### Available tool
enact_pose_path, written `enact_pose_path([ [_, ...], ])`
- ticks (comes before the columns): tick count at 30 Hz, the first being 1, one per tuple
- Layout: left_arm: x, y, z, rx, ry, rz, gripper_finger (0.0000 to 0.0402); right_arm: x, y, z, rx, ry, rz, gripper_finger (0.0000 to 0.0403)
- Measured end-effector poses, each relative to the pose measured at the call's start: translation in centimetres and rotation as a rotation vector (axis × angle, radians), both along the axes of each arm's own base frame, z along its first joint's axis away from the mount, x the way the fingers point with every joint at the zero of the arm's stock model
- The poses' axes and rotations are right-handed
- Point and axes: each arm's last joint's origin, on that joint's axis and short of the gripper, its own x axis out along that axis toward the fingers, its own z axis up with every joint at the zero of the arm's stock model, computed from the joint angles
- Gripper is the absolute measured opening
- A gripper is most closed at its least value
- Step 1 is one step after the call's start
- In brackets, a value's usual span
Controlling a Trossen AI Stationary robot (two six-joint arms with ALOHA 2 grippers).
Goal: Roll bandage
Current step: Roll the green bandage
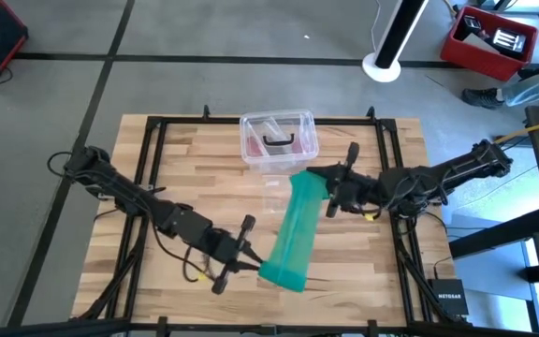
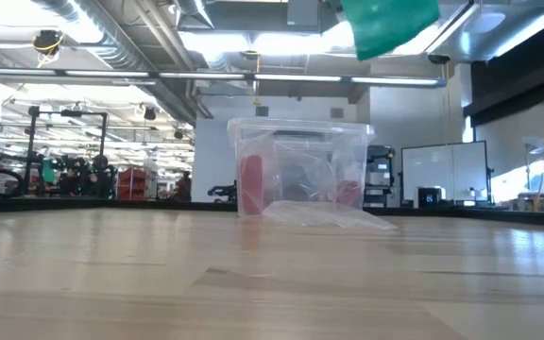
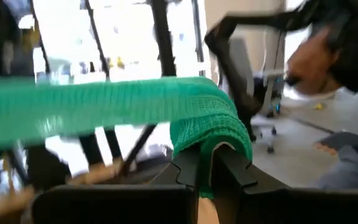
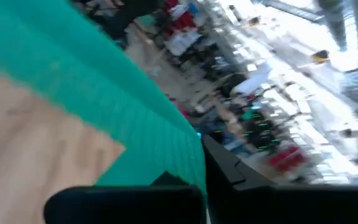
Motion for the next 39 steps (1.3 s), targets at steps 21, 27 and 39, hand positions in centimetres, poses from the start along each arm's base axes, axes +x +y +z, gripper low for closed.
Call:
enact_pose_path([
  [21, -1.5, 6.8, 5.3, 0.080, -0.234, 0.493, 0.0015, 1.9, 0.9, -8.1, 0.542, 0.089, 0.161, 0.0001],
  [27, -0.7, 8.9, 4.9, 0.104, -0.220, 0.569, 0.0015, 1.9, 1.0, -8.2, 0.608, 0.077, 0.155, 0.0001],
  [39, -0.4, 9.5, 4.4, 0.125, -0.184, 0.559, 0.0015, 1.9, 0.8, -8.1, 0.742, 0.045, 0.145, 0.0045],
])
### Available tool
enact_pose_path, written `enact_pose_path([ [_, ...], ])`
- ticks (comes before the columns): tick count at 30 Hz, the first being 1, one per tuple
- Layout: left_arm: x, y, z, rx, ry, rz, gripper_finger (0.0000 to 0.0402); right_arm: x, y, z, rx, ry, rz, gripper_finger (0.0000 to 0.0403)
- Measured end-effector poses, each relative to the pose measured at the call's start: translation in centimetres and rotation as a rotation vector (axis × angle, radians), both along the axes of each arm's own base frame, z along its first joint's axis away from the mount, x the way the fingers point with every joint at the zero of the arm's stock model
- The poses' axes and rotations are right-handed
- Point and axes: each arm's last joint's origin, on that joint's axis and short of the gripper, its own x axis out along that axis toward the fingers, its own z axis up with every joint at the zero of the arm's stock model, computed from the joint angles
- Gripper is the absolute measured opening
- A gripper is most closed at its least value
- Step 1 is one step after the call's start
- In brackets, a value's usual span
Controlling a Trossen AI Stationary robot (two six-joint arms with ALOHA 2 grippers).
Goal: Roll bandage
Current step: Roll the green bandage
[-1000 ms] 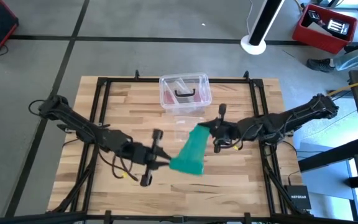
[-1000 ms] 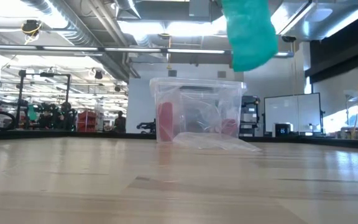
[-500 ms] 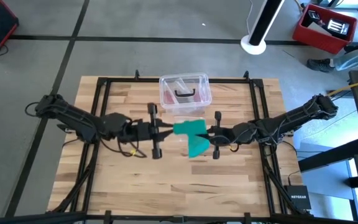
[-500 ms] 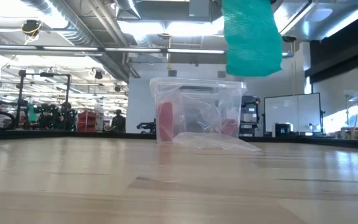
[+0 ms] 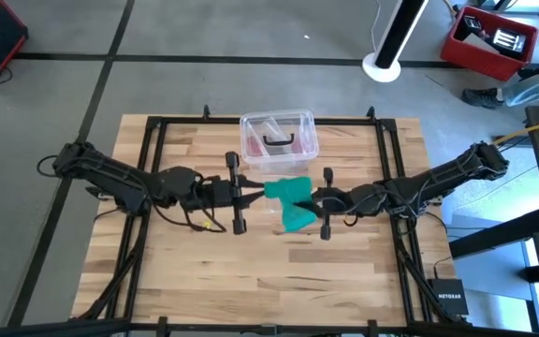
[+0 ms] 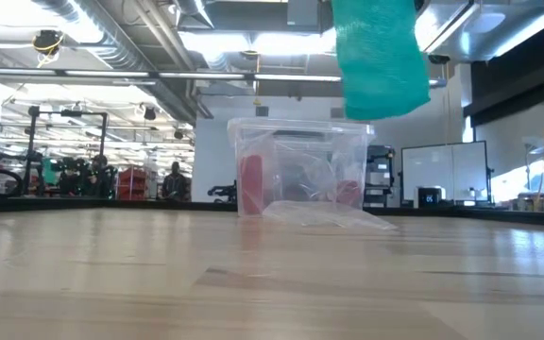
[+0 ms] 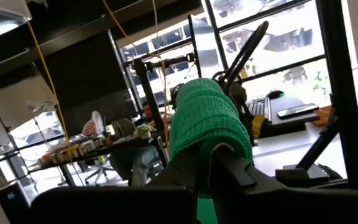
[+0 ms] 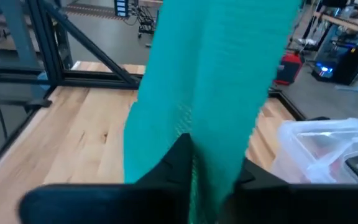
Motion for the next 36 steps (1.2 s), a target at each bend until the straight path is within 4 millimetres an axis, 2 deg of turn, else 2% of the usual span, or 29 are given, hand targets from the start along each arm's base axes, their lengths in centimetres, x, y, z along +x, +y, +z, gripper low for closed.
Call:
enact_pose_path([
  [7, 0.0, -0.1, -0.1, -0.021, 0.002, -0.006, 0.0015, 0.1, -0.3, 0.2, 0.029, -0.027, -0.059, 0.0137],
  [12, 0.0, -0.2, 0.0, -0.021, 0.002, -0.010, 0.0015, 0.2, -0.3, 0.8, 0.036, -0.043, -0.053, 0.0174],
  [18, 0.0, -0.2, 0.0, -0.022, 0.000, -0.010, 0.0015, 0.3, -0.1, 2.4, 0.056, -0.087, -0.034, 0.0186],
  [25, 0.0, -0.2, 0.0, -0.022, 0.001, -0.010, 0.0015, 0.4, 0.1, 3.4, 0.077, -0.100, 0.022, 0.0186],
  [31, -0.1, -0.4, 0.0, -0.018, 0.000, -0.015, 0.0015, -0.1, -0.3, 1.5, 0.014, 0.093, -0.043, 0.0186],
  [36, -0.1, -0.4, 0.1, -0.023, -0.011, -0.018, 0.0015, -0.3, -0.4, -0.8, -0.001, 0.130, -0.071, 0.0186],
])
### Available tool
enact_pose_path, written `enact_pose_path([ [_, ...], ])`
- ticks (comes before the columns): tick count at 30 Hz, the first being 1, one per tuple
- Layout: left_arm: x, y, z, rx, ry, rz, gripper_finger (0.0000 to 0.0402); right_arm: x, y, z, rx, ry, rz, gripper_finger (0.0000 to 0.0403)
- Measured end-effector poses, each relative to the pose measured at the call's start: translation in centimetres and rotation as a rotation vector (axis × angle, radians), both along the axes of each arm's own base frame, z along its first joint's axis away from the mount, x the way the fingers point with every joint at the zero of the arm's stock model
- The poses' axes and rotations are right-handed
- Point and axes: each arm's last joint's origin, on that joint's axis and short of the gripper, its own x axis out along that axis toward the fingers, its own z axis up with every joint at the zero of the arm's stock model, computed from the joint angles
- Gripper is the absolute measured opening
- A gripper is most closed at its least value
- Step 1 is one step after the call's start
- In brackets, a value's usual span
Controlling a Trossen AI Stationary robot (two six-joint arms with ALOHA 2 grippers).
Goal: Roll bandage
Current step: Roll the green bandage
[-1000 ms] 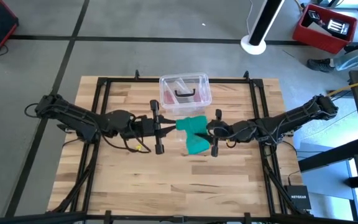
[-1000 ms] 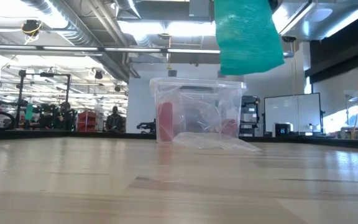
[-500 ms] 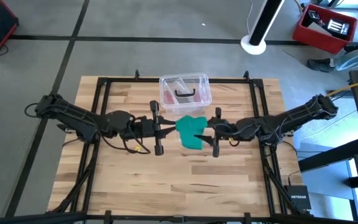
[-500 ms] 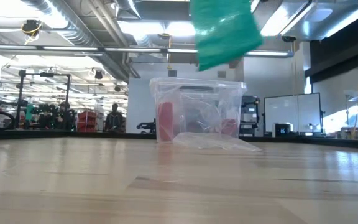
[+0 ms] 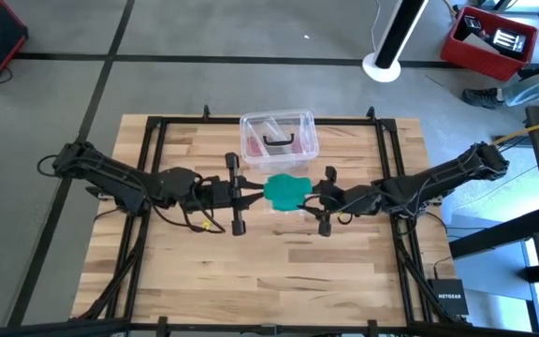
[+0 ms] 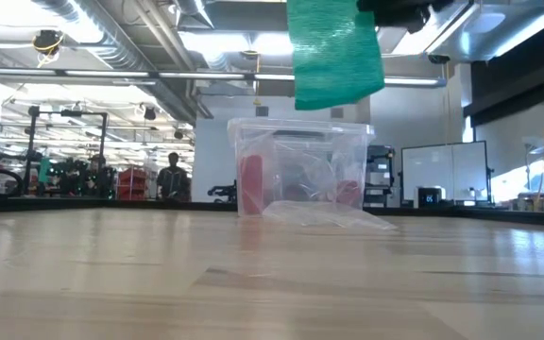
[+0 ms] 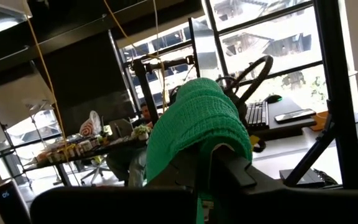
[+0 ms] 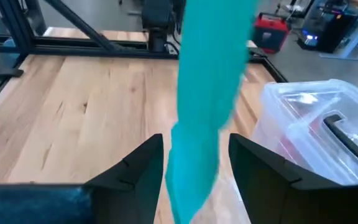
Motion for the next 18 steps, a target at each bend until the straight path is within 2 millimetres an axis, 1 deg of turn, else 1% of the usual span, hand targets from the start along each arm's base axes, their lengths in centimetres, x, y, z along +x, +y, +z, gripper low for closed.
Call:
enact_pose_path([
  [5, 0.0, -0.1, 0.2, -0.004, -0.023, -0.031, 0.0015, 0.0, -0.5, -1.9, -0.065, -0.115, -0.017, 0.0186],
  [9, 0.0, -0.1, 0.2, -0.014, -0.023, -0.040, 0.0015, 0.2, -1.0, -1.8, -0.080, -0.237, 0.020, 0.0186],
  [14, 0.0, -0.1, 0.1, -0.019, -0.017, -0.042, 0.0015, 1.3, -1.7, -2.1, -0.059, -0.284, 0.076, 0.0186],
  [18, 0.0, -0.1, 0.1, -0.021, -0.012, -0.042, 0.0015, 2.0, -1.6, -2.7, -0.064, -0.283, 0.096, 0.0185],
])
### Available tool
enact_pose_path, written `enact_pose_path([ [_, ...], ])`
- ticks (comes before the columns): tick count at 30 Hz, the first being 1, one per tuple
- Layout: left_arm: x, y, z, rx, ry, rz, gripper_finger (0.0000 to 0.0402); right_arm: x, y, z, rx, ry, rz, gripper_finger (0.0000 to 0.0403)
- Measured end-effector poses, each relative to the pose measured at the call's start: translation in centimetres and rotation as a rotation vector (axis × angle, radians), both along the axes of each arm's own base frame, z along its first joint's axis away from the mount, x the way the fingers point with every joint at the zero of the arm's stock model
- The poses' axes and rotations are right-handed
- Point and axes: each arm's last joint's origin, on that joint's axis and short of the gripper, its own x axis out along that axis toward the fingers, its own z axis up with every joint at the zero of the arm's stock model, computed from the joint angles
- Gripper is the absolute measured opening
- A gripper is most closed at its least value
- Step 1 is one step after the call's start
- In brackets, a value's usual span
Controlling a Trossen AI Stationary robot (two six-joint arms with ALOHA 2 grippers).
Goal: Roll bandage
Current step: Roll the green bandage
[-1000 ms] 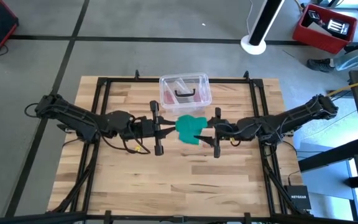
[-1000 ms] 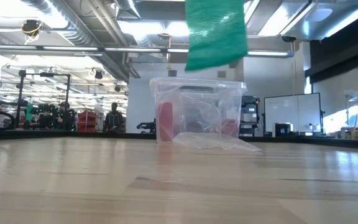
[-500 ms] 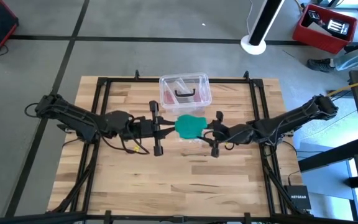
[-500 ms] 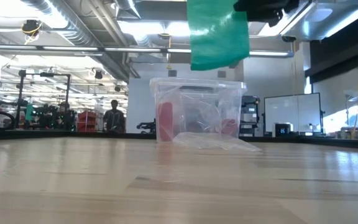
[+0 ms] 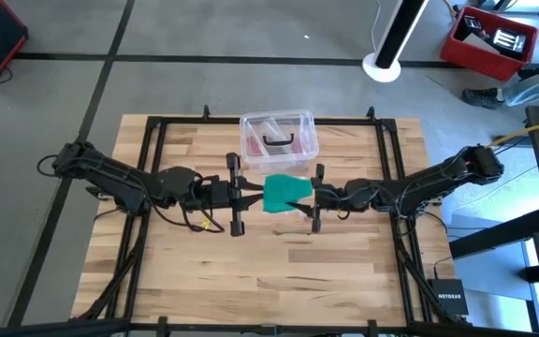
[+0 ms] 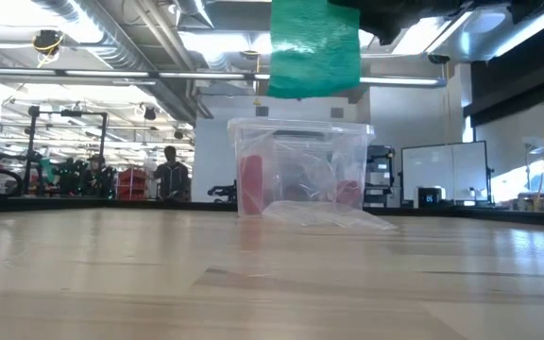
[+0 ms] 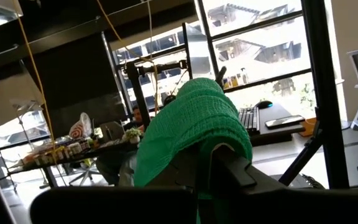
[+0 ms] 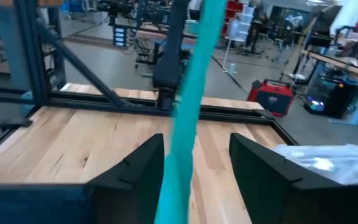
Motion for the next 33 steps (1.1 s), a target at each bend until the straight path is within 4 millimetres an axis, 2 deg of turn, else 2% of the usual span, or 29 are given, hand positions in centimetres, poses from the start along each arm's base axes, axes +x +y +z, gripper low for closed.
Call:
enact_pose_path([
  [3, 0.0, 0.0, 0.0, -0.001, -0.001, 0.000, 0.0015, 0.3, 0.1, -0.2, -0.028, -0.008, 0.003, 0.0166],
  [5, 0.0, 0.0, 0.0, -0.001, -0.001, 0.000, 0.0015, 0.5, 0.1, -0.4, -0.041, -0.013, 0.004, 0.0139],
  [9, 0.0, 0.0, 0.0, -0.005, -0.002, -0.001, 0.0015, 0.6, 0.2, -0.6, -0.073, 0.006, 0.008, 0.0043],
  [11, 0.0, 0.0, 0.1, -0.023, -0.009, -0.005, 0.0015, 0.6, 0.2, -0.9, -0.091, 0.031, 0.010, 0.0013],
  [17, -0.4, -0.2, 1.0, -0.055, -0.038, -0.023, 0.0015, 0.2, 1.6, -1.5, -0.094, 0.094, 0.041, 0.0005],
  [27, -0.4, 0.1, 1.2, 0.017, -0.031, 0.028, 0.0015, -1.5, 6.0, -1.7, -0.092, 0.108, 0.126, 0.0005],
  [30, -0.3, 0.4, 1.1, 0.045, -0.009, 0.053, 0.0015, -2.0, 7.3, -1.4, -0.088, 0.094, 0.154, 0.0003],
  [33, -0.1, 0.9, 0.8, 0.078, 0.022, 0.124, 0.0015, -2.3, 8.6, -0.3, -0.079, 0.064, 0.181, 0.0004],
])
